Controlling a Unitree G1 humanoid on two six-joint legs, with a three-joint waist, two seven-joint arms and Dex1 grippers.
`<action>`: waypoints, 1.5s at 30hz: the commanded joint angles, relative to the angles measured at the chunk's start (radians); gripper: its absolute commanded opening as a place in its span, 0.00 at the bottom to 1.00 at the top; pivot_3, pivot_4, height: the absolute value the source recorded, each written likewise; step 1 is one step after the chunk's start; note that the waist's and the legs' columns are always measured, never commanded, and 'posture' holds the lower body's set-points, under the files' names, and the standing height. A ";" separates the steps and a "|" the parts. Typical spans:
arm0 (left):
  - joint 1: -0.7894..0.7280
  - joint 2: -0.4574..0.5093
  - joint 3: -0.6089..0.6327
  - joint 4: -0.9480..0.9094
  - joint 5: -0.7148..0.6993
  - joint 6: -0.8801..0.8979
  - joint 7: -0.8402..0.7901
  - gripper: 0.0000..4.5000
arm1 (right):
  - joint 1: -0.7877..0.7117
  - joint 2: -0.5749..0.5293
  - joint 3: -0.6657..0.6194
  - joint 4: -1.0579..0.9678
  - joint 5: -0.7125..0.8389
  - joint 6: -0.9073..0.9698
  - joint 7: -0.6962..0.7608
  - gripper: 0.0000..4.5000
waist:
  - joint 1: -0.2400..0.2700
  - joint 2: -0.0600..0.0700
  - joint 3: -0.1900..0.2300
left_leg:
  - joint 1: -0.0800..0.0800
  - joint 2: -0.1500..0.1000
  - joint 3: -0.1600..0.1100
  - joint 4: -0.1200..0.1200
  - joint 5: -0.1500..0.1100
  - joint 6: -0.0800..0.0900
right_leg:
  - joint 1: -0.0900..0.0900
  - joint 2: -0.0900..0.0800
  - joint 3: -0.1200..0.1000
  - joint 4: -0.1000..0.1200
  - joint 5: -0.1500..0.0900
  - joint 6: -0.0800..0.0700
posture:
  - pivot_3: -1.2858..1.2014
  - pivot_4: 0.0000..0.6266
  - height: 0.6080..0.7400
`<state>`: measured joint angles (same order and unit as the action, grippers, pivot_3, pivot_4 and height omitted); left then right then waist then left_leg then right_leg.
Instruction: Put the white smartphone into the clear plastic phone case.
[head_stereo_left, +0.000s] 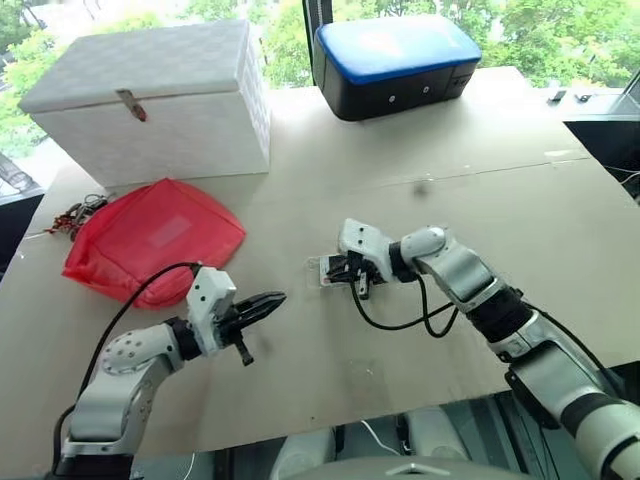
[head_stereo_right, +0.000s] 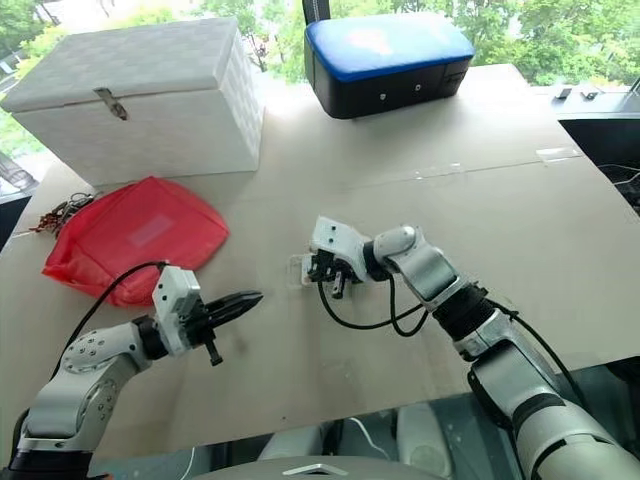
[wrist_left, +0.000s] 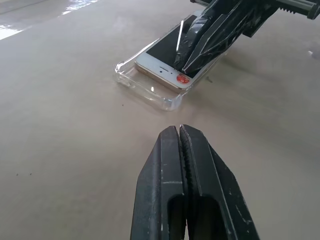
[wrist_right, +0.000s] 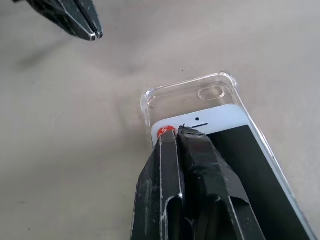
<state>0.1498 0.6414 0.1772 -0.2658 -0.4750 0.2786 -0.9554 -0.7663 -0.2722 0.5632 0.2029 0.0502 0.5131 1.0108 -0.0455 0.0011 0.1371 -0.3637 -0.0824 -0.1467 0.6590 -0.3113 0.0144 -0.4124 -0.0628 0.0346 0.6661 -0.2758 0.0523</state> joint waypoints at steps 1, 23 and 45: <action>-0.004 -0.002 -0.003 -0.029 -0.003 -0.012 0.006 0.01 | 0.031 -0.007 0.062 0.082 -0.074 -0.043 0.000 0.00 | 0.001 0.000 -0.001 | 0.001 0.000 0.000 0.000 0.000 0.000 | 0.001 0.000 0.000 0.000 0.000 0.000 | 0.52 0.24 1.00; -0.229 -0.066 -0.162 0.143 0.135 0.072 0.148 0.01 | 0.341 -0.245 -0.423 -0.552 0.056 0.293 -0.337 0.00 | 0.017 0.000 0.001 | -0.004 -0.001 0.001 0.007 0.000 0.000 | -0.003 0.000 0.003 0.008 0.000 0.000 | 0.52 0.24 1.00; -0.324 -0.078 -0.219 0.176 0.172 0.116 0.133 0.01 | 0.220 -0.204 -0.060 -0.467 -0.062 0.230 -0.293 0.00 | 0.011 -0.001 0.001 | -0.004 -0.001 0.000 0.009 0.000 0.000 | -0.002 0.000 0.003 0.010 0.000 0.000 | 0.52 0.24 1.00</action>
<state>-0.1770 0.5625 -0.0334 -0.0761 -0.3052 0.4002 -0.8116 -0.5136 -0.4879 0.4501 -0.2546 0.0004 0.7830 0.6842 -0.0343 0.0002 0.1384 -0.3677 -0.0835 -0.1461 0.6685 -0.3112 0.0143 -0.4146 -0.0630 0.0374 0.6764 -0.2758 0.0525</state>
